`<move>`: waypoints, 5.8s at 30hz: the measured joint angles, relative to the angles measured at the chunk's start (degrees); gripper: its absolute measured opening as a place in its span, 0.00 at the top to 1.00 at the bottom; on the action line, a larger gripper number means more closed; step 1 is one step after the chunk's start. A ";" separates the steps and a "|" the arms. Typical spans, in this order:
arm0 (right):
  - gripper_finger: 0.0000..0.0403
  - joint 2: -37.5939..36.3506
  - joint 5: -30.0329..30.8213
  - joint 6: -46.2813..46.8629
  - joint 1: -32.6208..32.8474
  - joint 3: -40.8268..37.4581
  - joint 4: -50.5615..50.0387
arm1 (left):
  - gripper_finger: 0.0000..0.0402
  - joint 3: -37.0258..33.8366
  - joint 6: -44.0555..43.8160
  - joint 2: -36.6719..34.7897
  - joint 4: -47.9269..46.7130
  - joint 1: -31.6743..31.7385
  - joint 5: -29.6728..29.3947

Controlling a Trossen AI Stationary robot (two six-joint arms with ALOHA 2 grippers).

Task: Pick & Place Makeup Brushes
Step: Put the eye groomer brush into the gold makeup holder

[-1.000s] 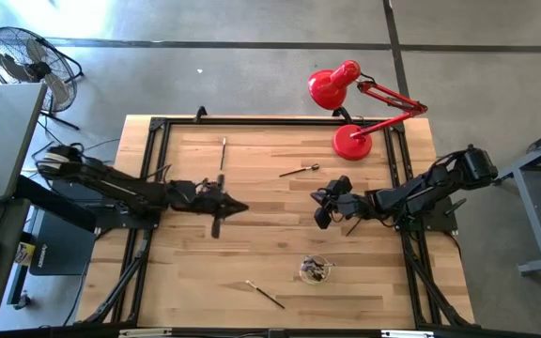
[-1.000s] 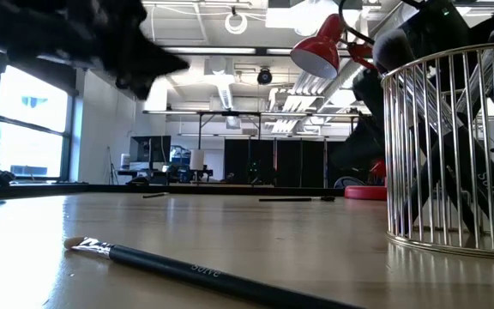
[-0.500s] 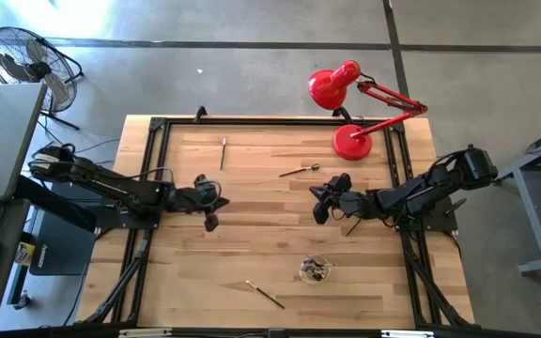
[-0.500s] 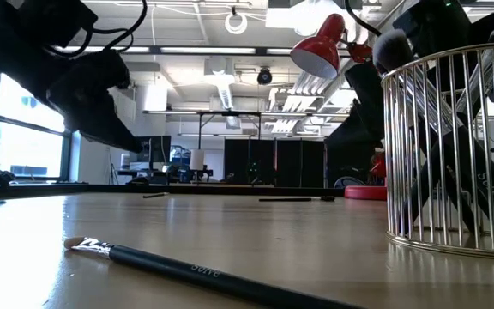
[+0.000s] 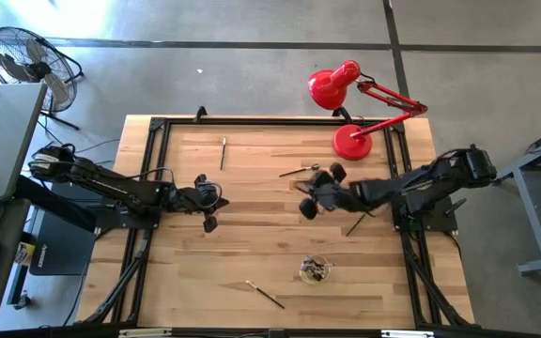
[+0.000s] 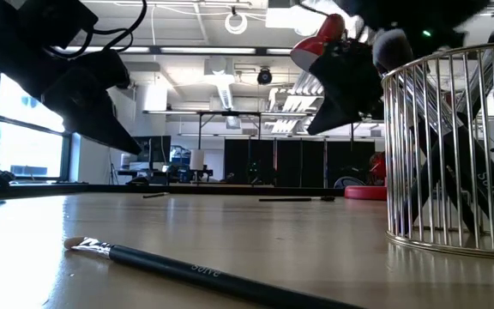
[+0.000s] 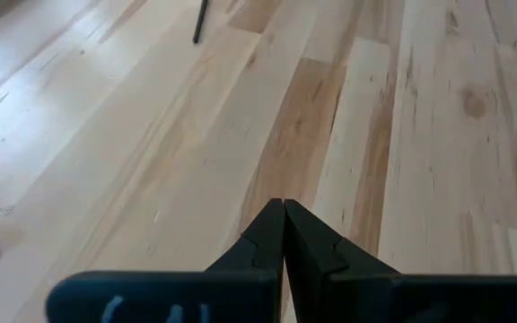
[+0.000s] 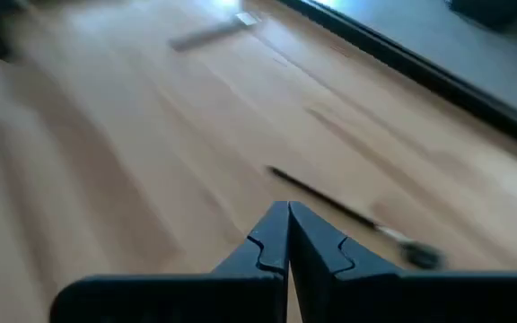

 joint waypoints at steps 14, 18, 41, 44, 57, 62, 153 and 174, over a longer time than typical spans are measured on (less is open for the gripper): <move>0.92 13.38 -25.87 -12.96 -20.54 26.63 -42.06 | 1.00 0.07 2.99 0.02 0.24 0.04 3.83; 0.83 19.01 -27.73 -19.95 -23.66 29.26 -45.71 | 1.00 0.07 2.99 0.02 -0.18 0.04 3.89; 0.68 24.00 -29.15 -51.63 -30.75 29.83 -43.17 | 1.00 0.07 2.99 0.02 -0.16 0.04 3.93; 0.68 26.05 -30.77 -51.49 -30.94 29.83 -42.57 | 1.00 0.07 2.99 0.04 -0.14 0.04 3.97; 0.81 30.87 -29.80 -53.82 -30.20 30.03 -42.66 | 1.00 0.09 2.99 0.04 -0.16 0.04 4.28; 0.96 31.04 -25.56 -53.65 -27.57 29.99 -43.25 | 1.00 0.09 2.99 0.04 -0.12 0.04 4.28; 1.00 29.88 -54.80 0.74 -10.96 48.78 -50.83 | 0.76 29.68 50.39 34.07 -0.45 -9.75 -29.34; 1.00 29.95 -57.70 -0.05 -10.60 48.77 -48.62 | 0.76 31.78 58.51 39.06 -0.16 -5.06 -23.85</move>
